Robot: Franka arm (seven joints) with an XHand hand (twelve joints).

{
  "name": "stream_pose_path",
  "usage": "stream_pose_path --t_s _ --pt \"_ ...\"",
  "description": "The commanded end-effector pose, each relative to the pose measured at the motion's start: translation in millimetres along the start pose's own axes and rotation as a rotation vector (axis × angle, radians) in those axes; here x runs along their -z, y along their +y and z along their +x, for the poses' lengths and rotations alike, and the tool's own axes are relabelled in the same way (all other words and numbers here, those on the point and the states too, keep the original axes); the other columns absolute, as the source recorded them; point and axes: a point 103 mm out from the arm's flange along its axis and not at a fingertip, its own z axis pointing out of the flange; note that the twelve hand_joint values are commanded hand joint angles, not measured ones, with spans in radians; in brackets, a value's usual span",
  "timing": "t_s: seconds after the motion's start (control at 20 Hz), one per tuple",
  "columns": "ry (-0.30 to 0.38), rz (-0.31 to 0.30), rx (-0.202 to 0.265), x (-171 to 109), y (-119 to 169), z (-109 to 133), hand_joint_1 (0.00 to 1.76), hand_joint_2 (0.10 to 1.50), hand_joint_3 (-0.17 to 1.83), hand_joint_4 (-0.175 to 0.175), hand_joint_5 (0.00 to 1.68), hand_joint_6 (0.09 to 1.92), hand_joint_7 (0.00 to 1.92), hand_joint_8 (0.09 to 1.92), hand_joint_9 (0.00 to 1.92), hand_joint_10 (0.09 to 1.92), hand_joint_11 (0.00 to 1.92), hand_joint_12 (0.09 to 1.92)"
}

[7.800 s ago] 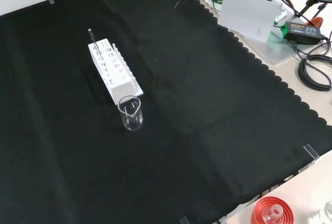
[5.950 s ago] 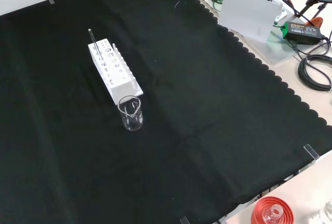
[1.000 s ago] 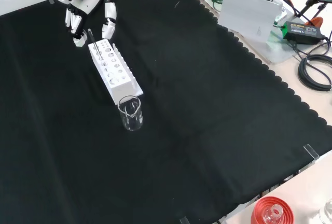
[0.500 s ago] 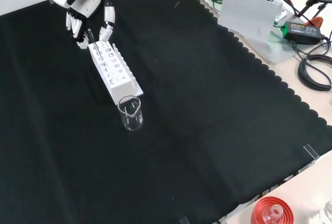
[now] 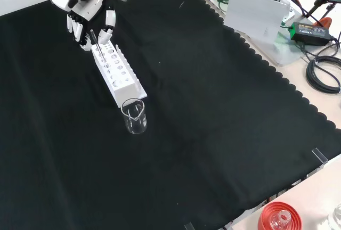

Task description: Take the glass rod from the white test tube rack.

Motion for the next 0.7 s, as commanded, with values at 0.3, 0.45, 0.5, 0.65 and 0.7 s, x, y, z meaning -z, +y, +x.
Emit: stream_pose_path --t_s 0.3,0.45,0.5,0.65,0.7 --pt "-0.106 -0.010 0.023 0 -1 10 1.20 0.93 0.42 -0.124 0.88 1.20 1.18 0.85 1.37 0.44 1.34 0.89" --pt "-0.128 0.002 0.040 4 -3 16 1.22 0.71 0.82 -0.152 0.93 1.26 1.26 0.94 1.47 0.46 1.46 0.79" --pt "-0.134 0.005 0.044 6 -4 17 1.19 0.72 0.84 -0.163 0.95 1.28 1.33 0.88 1.50 0.47 1.48 0.78" --pt "-0.141 -0.006 0.059 16 -8 22 1.16 0.70 0.88 -0.175 0.99 1.26 1.45 0.77 1.57 0.49 1.56 0.77" --pt "-0.144 -0.006 0.060 19 -9 24 1.16 0.69 0.89 -0.175 1.00 1.24 1.48 0.76 1.59 0.50 1.57 0.77"
